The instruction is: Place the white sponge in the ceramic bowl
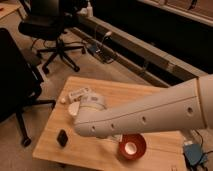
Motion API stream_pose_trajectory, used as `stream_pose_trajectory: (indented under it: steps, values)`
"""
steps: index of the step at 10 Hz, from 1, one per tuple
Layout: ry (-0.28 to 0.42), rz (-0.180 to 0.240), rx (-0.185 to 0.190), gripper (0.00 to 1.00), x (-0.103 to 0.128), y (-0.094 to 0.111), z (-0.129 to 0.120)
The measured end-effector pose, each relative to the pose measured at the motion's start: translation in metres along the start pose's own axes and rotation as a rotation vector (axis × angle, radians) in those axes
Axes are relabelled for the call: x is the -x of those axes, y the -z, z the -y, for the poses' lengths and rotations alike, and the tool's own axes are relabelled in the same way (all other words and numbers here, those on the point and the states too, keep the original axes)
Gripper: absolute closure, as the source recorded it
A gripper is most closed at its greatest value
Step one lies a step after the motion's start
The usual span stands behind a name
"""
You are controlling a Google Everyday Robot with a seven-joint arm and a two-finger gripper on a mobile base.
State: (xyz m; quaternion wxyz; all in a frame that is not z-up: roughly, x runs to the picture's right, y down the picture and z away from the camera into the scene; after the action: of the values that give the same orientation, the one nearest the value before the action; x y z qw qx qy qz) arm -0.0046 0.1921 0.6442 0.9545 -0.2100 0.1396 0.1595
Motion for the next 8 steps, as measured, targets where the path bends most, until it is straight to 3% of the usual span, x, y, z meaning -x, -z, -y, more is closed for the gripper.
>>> stream_pose_trajectory:
  steps: [3,8]
  values:
    - [-0.037,-0.019,-0.008,1.00,0.020,-0.001,-0.011]
    - [-0.154,-0.032,-0.044,1.00,0.026,-0.025,0.000]
